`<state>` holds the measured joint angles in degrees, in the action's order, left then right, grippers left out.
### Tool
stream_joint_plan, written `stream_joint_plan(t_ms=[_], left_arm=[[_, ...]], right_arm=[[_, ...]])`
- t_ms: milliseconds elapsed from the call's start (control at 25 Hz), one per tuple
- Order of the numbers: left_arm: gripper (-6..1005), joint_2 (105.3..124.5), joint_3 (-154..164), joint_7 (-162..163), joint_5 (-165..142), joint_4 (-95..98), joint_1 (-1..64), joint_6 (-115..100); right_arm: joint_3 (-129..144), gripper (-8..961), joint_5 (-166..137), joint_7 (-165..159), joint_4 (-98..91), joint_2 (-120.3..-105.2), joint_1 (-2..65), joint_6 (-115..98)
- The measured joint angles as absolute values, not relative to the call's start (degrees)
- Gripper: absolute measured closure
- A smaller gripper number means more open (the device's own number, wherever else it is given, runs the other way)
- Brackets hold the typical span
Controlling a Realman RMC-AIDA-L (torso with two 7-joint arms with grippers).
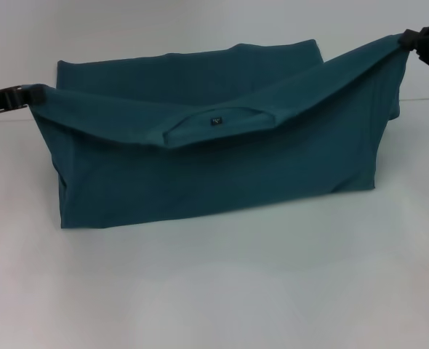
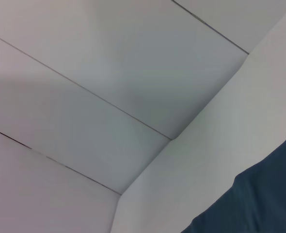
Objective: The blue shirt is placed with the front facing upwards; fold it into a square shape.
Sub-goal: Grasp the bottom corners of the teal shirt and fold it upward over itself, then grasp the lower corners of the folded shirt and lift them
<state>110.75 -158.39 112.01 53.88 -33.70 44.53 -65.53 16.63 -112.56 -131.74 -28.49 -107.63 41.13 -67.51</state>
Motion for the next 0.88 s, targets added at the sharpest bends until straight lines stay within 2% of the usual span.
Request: stream_joint_plan(t_ms=[200,400,520,600,680,880], left_arm=[[975,111.11,-158.4,110.4,53.9,-32.3,45.4,-62.2],[976,114.24,-158.4,106.4,53.9,-32.2,46.3,-55.8],[976,116.72,-158.4,103.3,53.9,-32.5,46.6,-51.9],[940,118.03,-157.7,101.9,53.9,-32.5,46.8,-48.6],[904,118.53,-156.5,101.6,53.9,-32.4,46.9,-46.0],[780,118.94,-154.9,101.9,53.9,-33.6,45.8,-44.2]], right_arm=[[17.4,943,-112.6,-131.2,-27.9,-107.91,42.1,-65.6],[18.1,943,-112.6,-130.4,-24.1,-108.74,43.3,-59.9],[19.7,943,-112.6,-129.1,-22.5,-110.45,44.1,-54.6],[20.7,943,-112.6,-127.9,-22.6,-111.82,44.5,-51.3],[21.9,943,-112.7,-127.0,-22.7,-112.57,45.1,-48.4],[23.9,770,-112.4,-127.6,-23.3,-111.68,44.3,-48.1]])
